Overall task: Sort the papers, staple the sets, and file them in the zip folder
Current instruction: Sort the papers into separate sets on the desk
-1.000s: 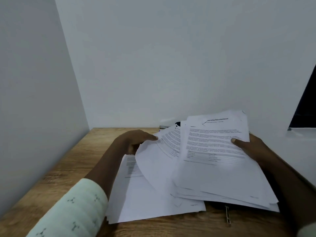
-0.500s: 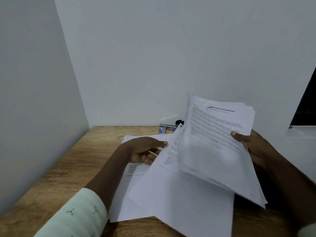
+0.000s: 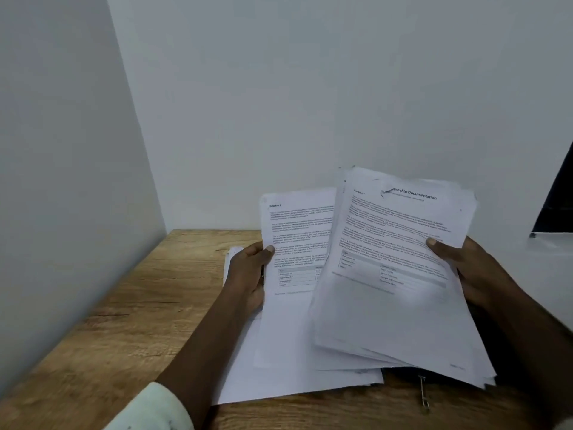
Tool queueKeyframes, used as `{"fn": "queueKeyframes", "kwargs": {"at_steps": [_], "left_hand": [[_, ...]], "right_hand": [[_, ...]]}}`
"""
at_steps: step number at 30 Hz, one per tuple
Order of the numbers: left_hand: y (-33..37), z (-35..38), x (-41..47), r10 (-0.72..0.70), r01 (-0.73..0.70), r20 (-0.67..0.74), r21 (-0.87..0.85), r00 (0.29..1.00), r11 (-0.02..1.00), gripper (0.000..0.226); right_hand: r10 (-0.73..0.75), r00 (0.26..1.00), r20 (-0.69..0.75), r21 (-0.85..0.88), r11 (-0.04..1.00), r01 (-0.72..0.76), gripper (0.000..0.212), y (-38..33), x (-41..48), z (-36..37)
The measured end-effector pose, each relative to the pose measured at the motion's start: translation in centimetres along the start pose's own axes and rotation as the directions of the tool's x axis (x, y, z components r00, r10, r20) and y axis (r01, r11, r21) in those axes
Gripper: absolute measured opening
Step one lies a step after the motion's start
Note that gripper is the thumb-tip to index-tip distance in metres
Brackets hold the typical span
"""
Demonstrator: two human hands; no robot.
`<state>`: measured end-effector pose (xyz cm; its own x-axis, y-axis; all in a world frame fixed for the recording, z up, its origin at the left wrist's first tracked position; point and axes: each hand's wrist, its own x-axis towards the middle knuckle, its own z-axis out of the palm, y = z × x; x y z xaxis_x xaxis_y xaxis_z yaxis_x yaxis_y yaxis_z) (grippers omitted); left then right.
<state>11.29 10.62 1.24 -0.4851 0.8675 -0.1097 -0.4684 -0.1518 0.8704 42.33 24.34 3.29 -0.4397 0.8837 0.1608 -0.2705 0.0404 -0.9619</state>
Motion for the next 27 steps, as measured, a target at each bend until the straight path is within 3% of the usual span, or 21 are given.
{"fn": "queueKeyframes", "kwargs": {"at_steps": [13, 16, 20, 22, 24, 26, 27], "left_hand": [[-0.2, 0.9, -0.8, 0.002, 0.003, 0.071, -0.063, 0.997, 0.998, 0.022], [-0.6, 2.2, -1.5, -0.03, 0.047, 0.109, -0.153, 0.994, 0.987, 0.017], [-1.5, 4.1, -2.6, -0.054, 0.081, 0.178, -0.147, 0.983, 0.986, 0.022], [-1.1, 3.9, -2.7, -0.012, 0.022, 0.156, -0.06, 0.988, 0.998, 0.025], [-0.3, 2.5, -1.9, 0.158, -0.161, 0.031, 0.175, 0.987, 0.971, 0.022], [1.3, -0.5, -0.6, 0.447, -0.324, -0.094, 0.562, 0.889, 0.761, 0.01], [2.1, -2.1, -0.1, 0.545, -0.306, -0.116, 0.723, 0.83, 0.619, 0.004]], "right_hand": [[-0.036, 0.99, 0.135, -0.079, 0.996, 0.047, 0.039, 0.8, 0.4, 1.6], [-0.028, 0.99, 0.135, -0.031, 0.999, 0.033, 0.038, 1.2, 0.4, 2.5], [-0.022, 0.997, 0.08, -0.031, 0.999, 0.024, 0.043, 2.0, 0.7, 3.5], [-0.051, 0.998, 0.025, -0.047, 0.997, 0.053, 0.047, 2.1, 1.3, 3.0], [-0.111, 0.993, -0.032, -0.107, 0.988, 0.107, 0.055, 2.0, 1.0, 2.4], [-0.091, 0.986, -0.143, -0.096, 0.992, 0.078, 0.063, 2.0, 0.9, 1.5], [-0.064, 0.979, -0.193, -0.04, 0.998, 0.058, 0.049, 1.9, 0.8, 0.9]]}}
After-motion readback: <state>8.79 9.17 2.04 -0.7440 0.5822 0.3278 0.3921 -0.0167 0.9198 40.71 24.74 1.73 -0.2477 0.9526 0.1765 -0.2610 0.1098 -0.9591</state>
